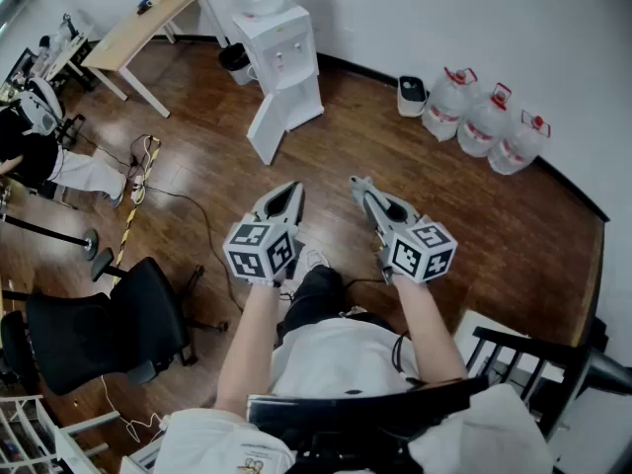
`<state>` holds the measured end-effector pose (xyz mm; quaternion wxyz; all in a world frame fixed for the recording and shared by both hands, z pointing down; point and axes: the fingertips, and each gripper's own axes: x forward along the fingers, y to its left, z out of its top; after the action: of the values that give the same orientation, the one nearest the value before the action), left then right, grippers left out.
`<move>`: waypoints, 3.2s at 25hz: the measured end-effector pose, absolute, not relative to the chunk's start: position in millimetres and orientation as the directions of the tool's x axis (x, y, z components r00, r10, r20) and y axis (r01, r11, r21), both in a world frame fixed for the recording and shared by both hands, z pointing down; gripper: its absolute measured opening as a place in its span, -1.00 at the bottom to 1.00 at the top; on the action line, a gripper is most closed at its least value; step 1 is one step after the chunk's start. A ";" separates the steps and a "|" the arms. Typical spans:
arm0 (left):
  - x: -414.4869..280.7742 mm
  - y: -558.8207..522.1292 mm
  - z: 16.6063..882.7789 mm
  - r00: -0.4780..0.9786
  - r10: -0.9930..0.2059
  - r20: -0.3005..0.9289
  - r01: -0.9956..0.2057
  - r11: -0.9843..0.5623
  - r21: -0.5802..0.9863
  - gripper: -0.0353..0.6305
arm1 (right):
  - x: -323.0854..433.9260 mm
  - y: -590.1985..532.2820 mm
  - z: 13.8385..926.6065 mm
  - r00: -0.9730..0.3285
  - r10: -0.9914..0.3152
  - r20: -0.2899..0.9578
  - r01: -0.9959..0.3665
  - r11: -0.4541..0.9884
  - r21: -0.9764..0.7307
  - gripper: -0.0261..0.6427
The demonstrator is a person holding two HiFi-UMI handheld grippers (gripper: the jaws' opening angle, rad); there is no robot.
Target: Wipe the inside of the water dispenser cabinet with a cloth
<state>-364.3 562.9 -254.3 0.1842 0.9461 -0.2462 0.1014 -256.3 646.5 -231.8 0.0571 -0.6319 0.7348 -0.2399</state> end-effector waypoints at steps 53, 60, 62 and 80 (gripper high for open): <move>-148.9 -88.3 157.9 0.564 -0.709 0.424 -0.822 -0.428 0.376 -0.93 | -56.3 -73.3 115.9 -0.639 -0.672 0.374 -0.769 0.567 -0.296 -0.83; -149.1 -114.3 279.4 0.526 -0.740 0.419 -0.849 -0.431 0.304 -0.93 | -63.4 -97.3 250.0 -0.646 -0.709 0.282 -0.762 0.575 -0.300 -0.82; -150.2 -119.8 314.5 0.516 -0.747 0.420 -0.856 -0.430 0.286 -0.93 | -70.3 -105.9 291.9 -0.650 -0.713 0.263 -0.760 0.599 -0.255 -0.82; -201.2 -204.9 429.8 0.344 -0.817 0.463 -0.928 -0.219 0.302 -0.93 | -112.8 -215.4 470.9 -0.576 -0.817 -0.018 -0.775 0.553 -0.306 -0.81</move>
<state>-201.2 -204.9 429.8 0.2697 0.7740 -0.5636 0.1028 -112.8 -215.4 470.9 0.0792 -0.4536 0.8776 -0.1335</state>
